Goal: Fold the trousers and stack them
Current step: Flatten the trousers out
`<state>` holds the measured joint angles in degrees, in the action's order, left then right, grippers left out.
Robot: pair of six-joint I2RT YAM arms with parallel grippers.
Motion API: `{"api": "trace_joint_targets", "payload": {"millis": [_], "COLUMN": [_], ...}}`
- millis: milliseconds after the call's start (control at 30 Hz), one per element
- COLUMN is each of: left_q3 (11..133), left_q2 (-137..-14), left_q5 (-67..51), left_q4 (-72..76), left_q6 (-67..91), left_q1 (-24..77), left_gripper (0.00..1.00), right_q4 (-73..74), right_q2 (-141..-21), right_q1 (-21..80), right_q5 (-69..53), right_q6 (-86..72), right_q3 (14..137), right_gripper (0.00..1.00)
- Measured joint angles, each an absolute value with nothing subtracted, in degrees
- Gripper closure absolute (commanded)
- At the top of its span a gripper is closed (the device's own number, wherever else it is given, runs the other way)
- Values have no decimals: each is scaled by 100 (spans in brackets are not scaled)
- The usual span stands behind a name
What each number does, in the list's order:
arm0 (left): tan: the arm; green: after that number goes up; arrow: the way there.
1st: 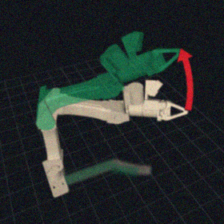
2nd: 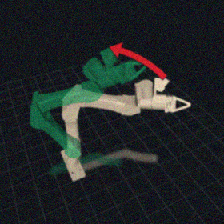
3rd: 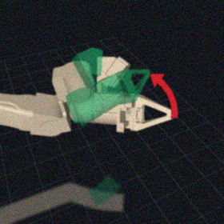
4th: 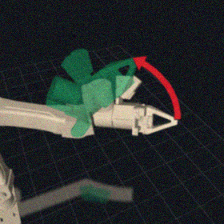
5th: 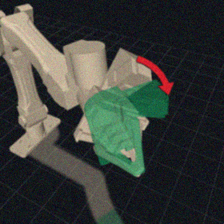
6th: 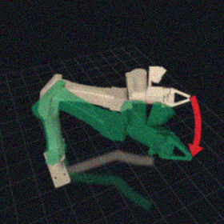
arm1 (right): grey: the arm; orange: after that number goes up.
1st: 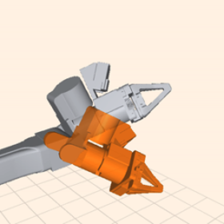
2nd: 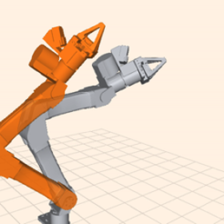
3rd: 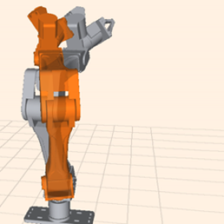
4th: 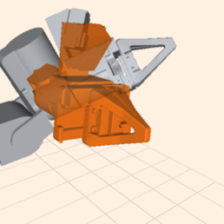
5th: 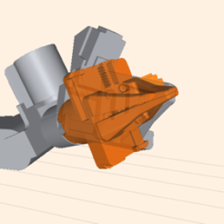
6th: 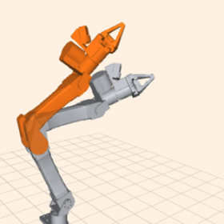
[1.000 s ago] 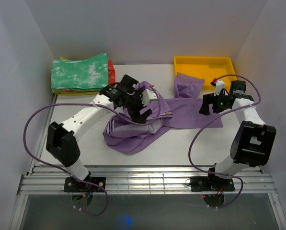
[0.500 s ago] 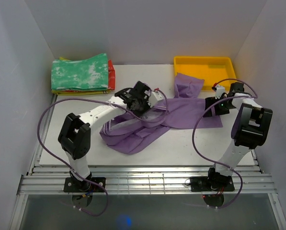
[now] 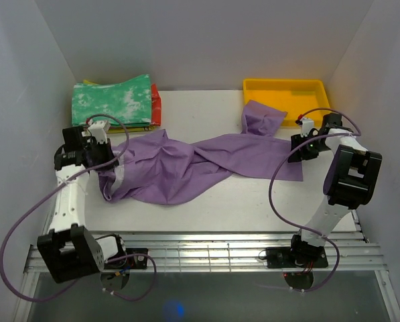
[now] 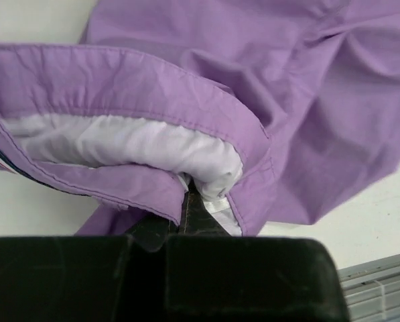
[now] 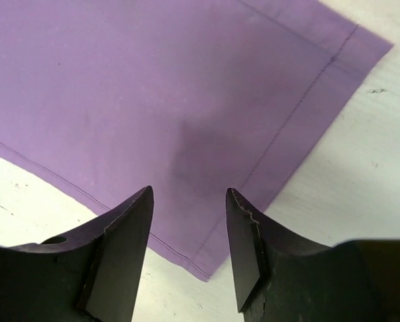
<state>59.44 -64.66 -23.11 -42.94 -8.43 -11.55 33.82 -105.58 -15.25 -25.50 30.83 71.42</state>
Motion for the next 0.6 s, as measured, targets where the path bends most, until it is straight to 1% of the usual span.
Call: {"api": "trace_joint_targets", "payload": {"millis": [67, 100, 167, 200, 267, 300, 333, 367, 400, 467, 533, 567, 600], "left_q3": [5651, 5537, 5433, 5424, 5437, 5454, 5498, 5548, 5592, 5631, 5636, 5638, 5647], "left_q2": [-7050, -7389, -7896, -8053, -8276, -8359, -8425, -8486, -8530, -8558, -8556, -8556, -8556], "left_q5": [-2375, -2386, -2392, -2394, -2401, -2405, -2405, -2410, -2410, -2451, -2491, -2499, -2517], "left_q4": [-4351, -4351, -4370, -4381, -4392, -4405, -4447, -4475, -4491, -4499, -4523, -4532, -4547], "left_q6": [-779, -751, -720, -722, -740, -768, -814, -869, -921, -1031, -1098, -1127, -1157], "left_q1": [-1688, -1953, -2423, -2596, -2906, -3035, -3122, -3173, -3188, -3186, -3186, -3188, -3186], "left_gripper": [100, 100, 100, 97, 86, 70, 62, 55, 41, 35, 33, 33, 32], "right_q4": [3500, 3562, 3597, 3590, 3588, 3577, 3577, 3564, 3485, 3299, 3247, 3256, 3240], "right_q2": [-10523, -10523, -10523, -10523, -10536, -10549, -10565, -10582, -10591, -10591, -10643, -10685, -10718], "right_q1": [-1525, -1525, -1516, -1505, -1498, -1490, -1483, -1474, -1463, -1437, -1382, -1354, -1306], "right_q5": [-2611, -2628, -2613, -2585, -2521, -2477, -2423, -2373, -2300, -2176, -2027, -1966, -1916], "right_q6": [3151, 3181, 3214, 3221, 3247, 3247, 3227, 3236, 3216, 3183, 3168, 3162, 3170], "right_q3": [7275, 7378, 7540, 7618, 7701, 7714, 7706, 7682, 7605, 7376, 7131, 7076, 7061], "right_gripper": [45, 37, 25, 13, 6, 1, 7, 10, 10, 10, 4, 3, 18]}}
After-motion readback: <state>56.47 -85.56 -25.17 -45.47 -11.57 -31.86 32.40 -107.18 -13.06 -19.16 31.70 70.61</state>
